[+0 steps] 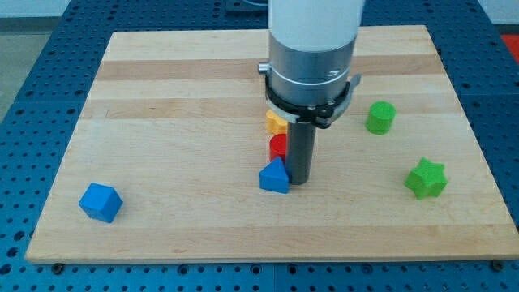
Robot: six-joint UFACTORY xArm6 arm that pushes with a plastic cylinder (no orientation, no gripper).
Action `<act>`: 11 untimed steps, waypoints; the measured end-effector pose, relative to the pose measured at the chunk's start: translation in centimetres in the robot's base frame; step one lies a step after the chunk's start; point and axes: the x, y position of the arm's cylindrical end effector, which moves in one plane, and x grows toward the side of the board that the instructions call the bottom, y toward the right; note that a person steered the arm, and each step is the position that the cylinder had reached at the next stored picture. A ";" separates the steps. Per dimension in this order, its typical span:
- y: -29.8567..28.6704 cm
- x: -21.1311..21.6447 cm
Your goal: Push the blue triangle towards the blue cube
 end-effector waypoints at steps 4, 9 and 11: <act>-5.5 0.7; -11.3 1.2; -15.2 1.2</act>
